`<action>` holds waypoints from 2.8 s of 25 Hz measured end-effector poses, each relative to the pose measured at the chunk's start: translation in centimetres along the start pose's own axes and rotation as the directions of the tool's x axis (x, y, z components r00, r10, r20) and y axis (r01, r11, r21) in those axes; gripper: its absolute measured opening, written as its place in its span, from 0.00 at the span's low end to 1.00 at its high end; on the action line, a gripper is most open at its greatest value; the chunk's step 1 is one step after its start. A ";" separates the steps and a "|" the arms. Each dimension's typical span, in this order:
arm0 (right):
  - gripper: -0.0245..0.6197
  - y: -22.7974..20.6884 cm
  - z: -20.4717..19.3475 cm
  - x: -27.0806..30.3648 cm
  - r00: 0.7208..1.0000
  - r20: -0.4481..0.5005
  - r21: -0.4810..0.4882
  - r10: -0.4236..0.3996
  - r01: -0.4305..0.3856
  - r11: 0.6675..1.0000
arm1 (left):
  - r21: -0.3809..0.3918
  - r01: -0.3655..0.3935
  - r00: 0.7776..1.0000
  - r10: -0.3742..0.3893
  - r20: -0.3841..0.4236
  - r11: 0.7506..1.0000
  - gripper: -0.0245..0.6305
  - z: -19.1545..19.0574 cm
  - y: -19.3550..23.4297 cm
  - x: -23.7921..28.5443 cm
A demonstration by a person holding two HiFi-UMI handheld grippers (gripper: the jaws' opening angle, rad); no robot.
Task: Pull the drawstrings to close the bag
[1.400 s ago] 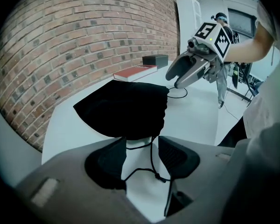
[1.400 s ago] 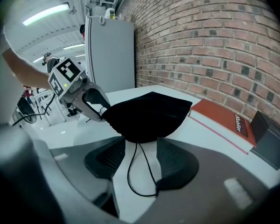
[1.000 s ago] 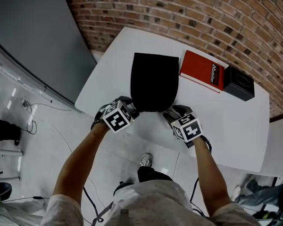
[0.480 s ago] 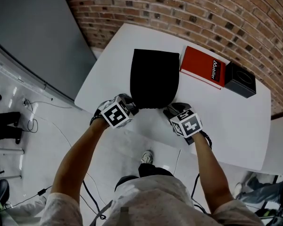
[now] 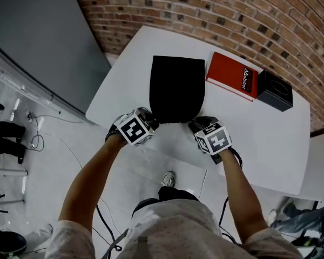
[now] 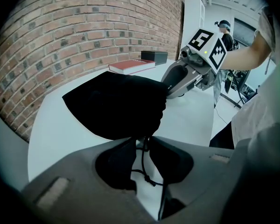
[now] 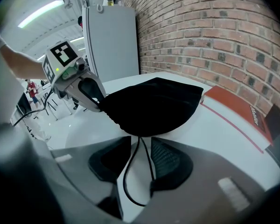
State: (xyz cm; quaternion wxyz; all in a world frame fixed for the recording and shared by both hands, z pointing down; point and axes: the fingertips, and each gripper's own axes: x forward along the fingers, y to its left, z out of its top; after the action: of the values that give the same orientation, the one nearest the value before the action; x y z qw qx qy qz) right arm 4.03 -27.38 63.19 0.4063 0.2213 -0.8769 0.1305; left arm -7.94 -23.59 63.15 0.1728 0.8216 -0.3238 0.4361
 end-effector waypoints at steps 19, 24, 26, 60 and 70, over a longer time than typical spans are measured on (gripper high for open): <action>0.05 -0.6 0.0 0.1 0.998 0.010 0.036 -0.066 0.066 0.997 | -0.055 -0.036 0.999 0.037 0.023 0.998 0.06 -0.4 -0.9 0.6; 0.05 -0.7 0.7 -0.3 0.997 0.029 0.026 -0.076 0.075 0.997 | -0.038 -0.067 0.998 0.068 0.009 0.997 0.06 -0.4 -0.9 0.6; 0.05 -0.9 1.4 -0.7 0.995 0.048 0.020 -0.085 0.085 0.996 | -0.034 -0.086 0.996 0.087 0.012 0.996 0.06 -0.1 -0.8 0.3; 0.05 -3.5 14.4 -6.7 0.922 0.279 0.033 -0.270 0.271 0.962 | 0.056 -0.333 0.914 0.308 0.263 0.941 0.06 10.2 9.5 -10.9; 0.05 -5.0 18.2 -8.4 0.888 0.314 0.045 -0.336 0.339 0.940 | 0.091 -0.356 0.895 0.311 0.321 0.930 0.06 13.3 12.5 -13.3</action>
State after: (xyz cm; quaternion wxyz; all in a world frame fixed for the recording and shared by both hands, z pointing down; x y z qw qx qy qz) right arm -0.60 -36.73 45.37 0.2777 0.3861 -0.8795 0.0157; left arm -13.89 -35.23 44.66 -0.0170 0.8209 -0.4496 0.3517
